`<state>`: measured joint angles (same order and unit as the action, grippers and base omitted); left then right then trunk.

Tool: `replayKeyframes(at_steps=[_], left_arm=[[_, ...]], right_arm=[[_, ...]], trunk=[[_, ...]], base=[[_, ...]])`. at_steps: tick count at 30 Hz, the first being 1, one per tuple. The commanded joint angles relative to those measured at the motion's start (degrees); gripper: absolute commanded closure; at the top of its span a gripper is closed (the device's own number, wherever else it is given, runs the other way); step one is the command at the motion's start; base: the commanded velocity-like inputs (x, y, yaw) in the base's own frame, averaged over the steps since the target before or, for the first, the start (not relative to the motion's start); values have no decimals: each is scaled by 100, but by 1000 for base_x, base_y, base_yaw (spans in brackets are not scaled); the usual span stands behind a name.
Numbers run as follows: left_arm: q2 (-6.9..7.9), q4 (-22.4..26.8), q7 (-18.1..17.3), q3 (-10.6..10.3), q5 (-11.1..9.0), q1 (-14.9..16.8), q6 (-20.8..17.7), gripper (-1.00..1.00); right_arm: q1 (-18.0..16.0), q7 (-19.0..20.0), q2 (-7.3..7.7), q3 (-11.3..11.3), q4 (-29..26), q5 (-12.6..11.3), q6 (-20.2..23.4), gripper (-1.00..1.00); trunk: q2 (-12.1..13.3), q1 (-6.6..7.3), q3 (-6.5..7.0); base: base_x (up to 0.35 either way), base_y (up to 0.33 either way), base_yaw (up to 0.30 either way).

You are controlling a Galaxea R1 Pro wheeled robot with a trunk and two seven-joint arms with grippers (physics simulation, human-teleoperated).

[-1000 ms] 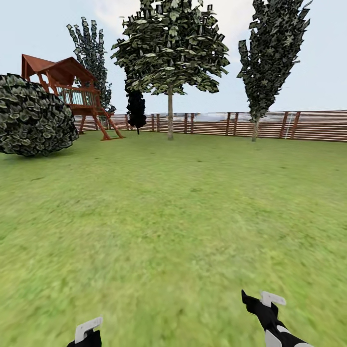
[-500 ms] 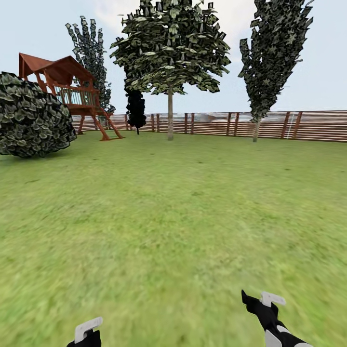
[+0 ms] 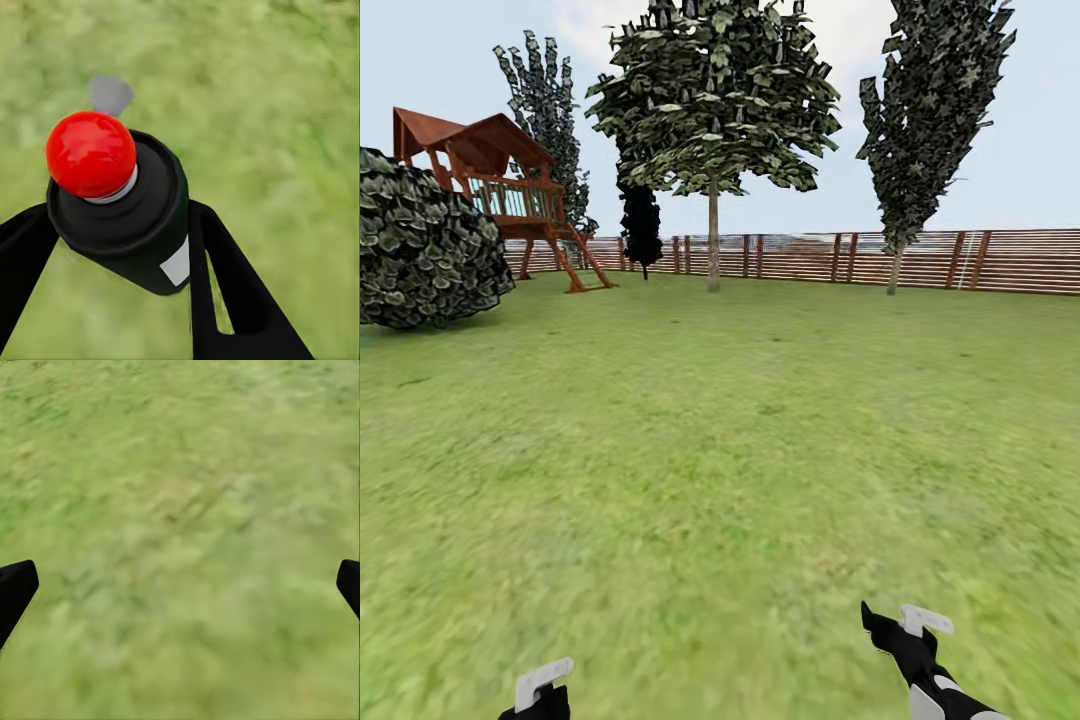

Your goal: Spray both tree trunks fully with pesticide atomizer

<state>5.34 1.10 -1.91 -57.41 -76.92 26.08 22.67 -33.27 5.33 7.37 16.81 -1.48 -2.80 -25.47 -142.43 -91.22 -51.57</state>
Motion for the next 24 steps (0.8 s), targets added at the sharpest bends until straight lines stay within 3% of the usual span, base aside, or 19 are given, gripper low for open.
replayKeyframes(at_steps=[1, 24], left_arm=[[2, 4, -20, -36, -60, 2, 10, 100], [-7, 4, -29, -42, -60, 2, 10, 100]], right_arm=[[-4, 56, 1, 42, 8, -32, -19, -100], [-4, 56, 1, 42, 8, -32, -19, -100]], trunk=[[-2, -2, -6], [-2, -2, -6]], base=[[330, 0, 0], [330, 0, 0]])
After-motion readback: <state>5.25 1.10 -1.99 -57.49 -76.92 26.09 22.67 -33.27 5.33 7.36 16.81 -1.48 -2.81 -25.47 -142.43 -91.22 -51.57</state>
